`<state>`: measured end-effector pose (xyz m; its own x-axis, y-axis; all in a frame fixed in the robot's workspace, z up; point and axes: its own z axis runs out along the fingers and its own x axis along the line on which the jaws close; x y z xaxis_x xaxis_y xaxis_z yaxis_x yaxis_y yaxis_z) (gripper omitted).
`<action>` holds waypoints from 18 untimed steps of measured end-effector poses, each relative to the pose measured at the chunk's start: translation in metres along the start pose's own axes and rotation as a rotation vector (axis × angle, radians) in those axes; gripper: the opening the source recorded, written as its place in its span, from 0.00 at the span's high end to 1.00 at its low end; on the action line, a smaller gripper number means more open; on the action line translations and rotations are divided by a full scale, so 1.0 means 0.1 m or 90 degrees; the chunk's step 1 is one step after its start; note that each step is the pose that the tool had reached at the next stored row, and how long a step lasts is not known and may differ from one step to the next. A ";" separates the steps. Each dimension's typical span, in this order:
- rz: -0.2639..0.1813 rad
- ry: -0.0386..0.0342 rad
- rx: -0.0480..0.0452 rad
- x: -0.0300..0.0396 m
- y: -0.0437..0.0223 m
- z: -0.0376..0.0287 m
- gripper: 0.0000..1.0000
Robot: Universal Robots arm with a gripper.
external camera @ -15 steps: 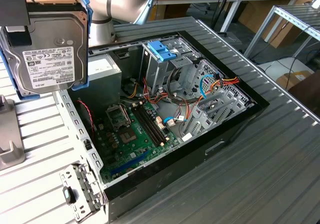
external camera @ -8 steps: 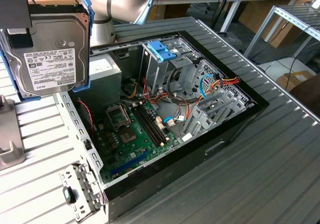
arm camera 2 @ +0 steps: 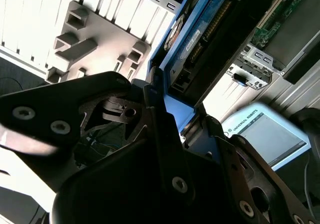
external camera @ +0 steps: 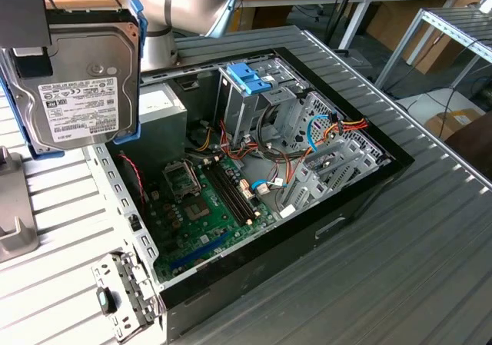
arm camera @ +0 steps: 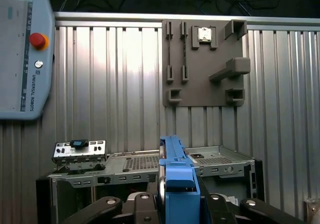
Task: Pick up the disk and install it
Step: 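Pick up the disk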
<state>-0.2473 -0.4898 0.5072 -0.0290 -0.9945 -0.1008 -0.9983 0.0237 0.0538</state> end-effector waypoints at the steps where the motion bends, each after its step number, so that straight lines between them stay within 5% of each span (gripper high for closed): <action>1: 0.000 -0.0001 0.0000 0.007 -0.001 0.000 0.63; 18: 0.000 0.0000 0.0000 0.106 -0.013 -0.011 0.63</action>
<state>-0.2462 -0.5005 0.5072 -0.0290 -0.9945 -0.1008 -0.9983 0.0237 0.0538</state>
